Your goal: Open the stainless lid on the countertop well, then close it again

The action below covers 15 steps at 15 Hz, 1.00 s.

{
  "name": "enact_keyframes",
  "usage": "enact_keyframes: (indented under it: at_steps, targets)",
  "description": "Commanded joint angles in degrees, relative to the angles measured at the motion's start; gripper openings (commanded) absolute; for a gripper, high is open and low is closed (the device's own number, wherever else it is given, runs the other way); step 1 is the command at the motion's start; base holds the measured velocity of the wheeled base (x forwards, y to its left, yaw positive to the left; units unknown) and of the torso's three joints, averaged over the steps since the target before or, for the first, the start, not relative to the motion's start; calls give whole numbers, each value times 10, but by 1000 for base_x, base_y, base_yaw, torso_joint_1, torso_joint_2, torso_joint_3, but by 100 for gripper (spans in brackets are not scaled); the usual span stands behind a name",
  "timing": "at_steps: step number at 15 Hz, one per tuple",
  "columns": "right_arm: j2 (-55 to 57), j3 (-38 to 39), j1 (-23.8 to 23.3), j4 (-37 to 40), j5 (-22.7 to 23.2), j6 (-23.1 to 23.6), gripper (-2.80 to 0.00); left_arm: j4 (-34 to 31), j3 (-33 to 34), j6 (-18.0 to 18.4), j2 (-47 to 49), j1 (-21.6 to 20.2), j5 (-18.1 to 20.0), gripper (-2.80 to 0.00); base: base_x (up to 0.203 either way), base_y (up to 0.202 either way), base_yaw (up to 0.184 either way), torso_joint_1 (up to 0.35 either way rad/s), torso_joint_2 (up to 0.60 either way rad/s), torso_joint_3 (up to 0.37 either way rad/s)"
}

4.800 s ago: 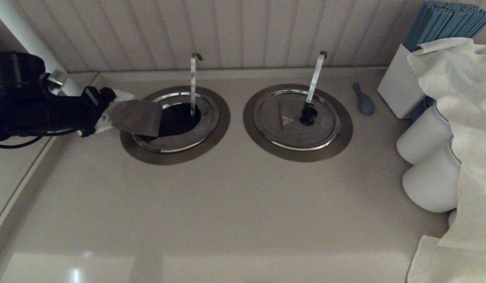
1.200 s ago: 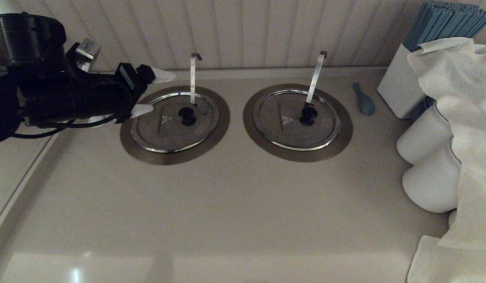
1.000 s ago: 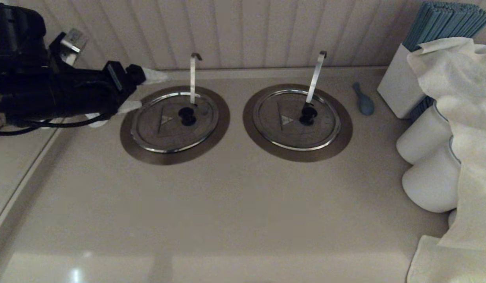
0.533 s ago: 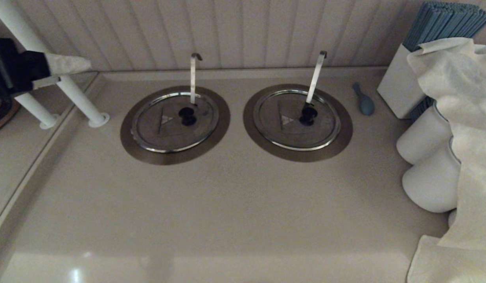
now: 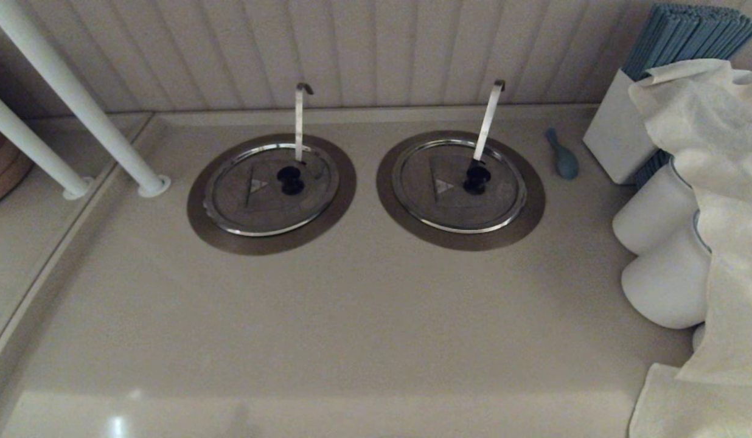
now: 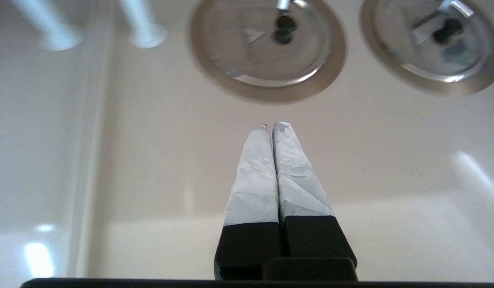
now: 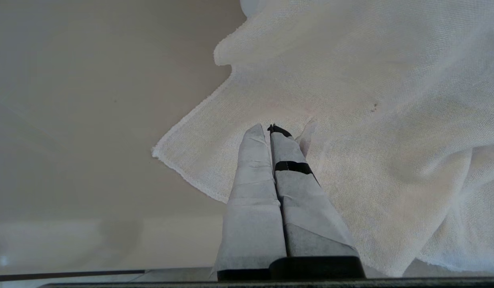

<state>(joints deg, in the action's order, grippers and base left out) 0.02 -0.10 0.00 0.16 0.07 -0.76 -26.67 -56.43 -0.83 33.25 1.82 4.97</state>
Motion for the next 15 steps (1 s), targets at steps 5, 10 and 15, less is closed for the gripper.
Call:
enact_keyframes:
  at_steps: [5,10,15]
  targets:
    - [1,0,0,0,0,0,-280,-64,140,22,-261,-11,-6,-280,0,0,0,0,1,12]
    - [1,0,0,0,0,0,-280,-87,207,9,-333,-15,-60,-280,0,0,0,0,0,0]
    - [1,0,0,0,1,2,-280,208,510,87,-332,-16,-54,-280,0,0,0,0,0,0]
